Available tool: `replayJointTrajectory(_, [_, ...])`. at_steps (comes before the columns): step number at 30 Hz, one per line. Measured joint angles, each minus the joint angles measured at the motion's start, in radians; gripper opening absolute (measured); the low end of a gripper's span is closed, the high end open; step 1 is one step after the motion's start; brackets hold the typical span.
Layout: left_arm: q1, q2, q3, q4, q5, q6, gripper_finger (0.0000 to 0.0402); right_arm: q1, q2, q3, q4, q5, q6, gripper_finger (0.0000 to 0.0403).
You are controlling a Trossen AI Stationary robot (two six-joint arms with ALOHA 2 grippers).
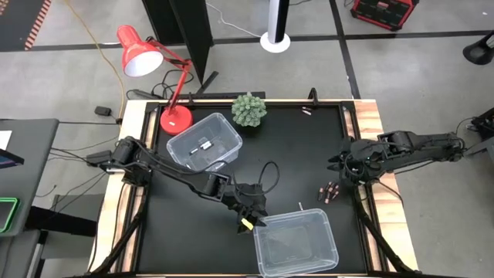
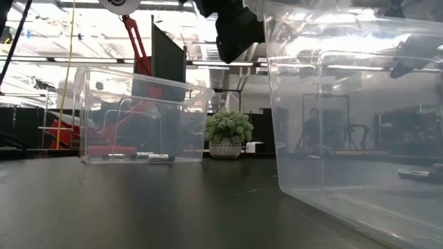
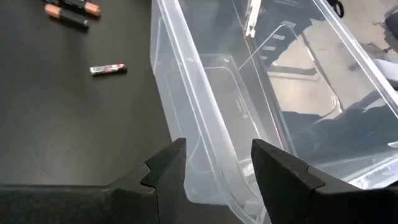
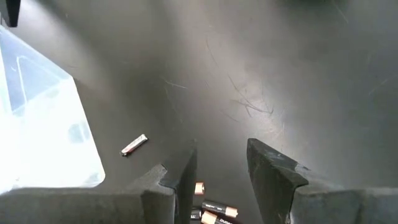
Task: Sort batteries
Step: Move the bottom transparent bin to the center
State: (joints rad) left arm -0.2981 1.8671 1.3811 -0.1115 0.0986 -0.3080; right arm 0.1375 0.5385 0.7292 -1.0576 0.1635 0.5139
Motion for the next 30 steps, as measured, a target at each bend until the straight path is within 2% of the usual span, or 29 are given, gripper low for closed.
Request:
replayJointTrajectory(8, [0.006,0.015,0.0,0.018,-0.004,-0.004,0.0161,0.0,0.0,0.0,-0.002,0.0,0.001,0.0158])
replayJointTrajectory(19, [0.008,0.017,-0.001,0.01,-0.02,0.034,0.0033,0.0,0.0,0.0,-0.002,0.005,-0.007,0.0158])
replayJointTrajectory(30, [0.022,-0.003,-0.002,-0.051,-0.053,0.076,0.0033,0.0,0.0,0.0,-0.002,0.021,-0.017,0.0158])
